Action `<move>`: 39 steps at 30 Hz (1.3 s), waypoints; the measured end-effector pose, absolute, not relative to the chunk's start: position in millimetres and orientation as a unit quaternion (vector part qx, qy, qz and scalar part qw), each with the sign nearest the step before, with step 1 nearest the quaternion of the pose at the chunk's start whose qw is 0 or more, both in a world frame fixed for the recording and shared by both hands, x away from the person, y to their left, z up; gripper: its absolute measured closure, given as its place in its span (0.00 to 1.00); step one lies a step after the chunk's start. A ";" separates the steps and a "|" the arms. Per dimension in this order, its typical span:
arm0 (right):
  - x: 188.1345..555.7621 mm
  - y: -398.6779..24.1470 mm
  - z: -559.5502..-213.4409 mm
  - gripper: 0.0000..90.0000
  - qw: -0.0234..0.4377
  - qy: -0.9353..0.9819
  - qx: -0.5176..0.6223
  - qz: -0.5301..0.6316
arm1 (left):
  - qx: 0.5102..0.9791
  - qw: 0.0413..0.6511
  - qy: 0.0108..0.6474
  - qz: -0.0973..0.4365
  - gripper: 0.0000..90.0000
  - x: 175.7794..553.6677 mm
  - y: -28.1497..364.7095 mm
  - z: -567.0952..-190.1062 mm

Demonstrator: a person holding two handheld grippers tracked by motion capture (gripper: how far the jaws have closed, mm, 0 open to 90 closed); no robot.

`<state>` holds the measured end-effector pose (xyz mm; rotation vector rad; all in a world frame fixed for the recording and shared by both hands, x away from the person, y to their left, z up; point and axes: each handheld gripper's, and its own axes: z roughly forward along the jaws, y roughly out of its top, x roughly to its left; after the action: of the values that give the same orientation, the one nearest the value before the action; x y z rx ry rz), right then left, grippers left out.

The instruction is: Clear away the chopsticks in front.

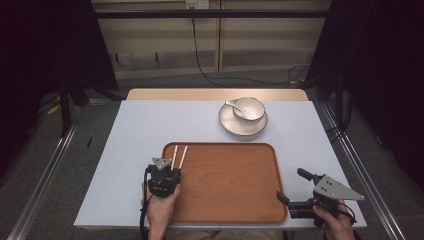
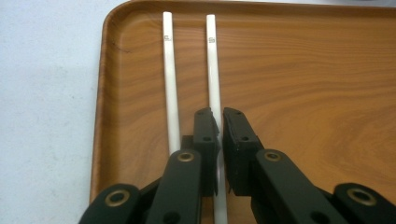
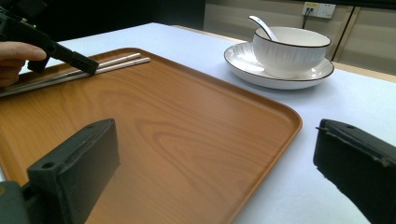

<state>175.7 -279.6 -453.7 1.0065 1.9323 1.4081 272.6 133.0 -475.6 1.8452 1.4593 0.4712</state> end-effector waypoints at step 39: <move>175.6 -280.4 -454.1 0.00 0.271 0.716 0.376 0.523 | 0.740 0.353 0.551 0.156 1.00 305.3 140.3 -473.3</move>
<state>175.6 -280.4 -454.1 1.0119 1.9271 1.4079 305.3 140.3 -473.3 1.9148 1.4256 0.4029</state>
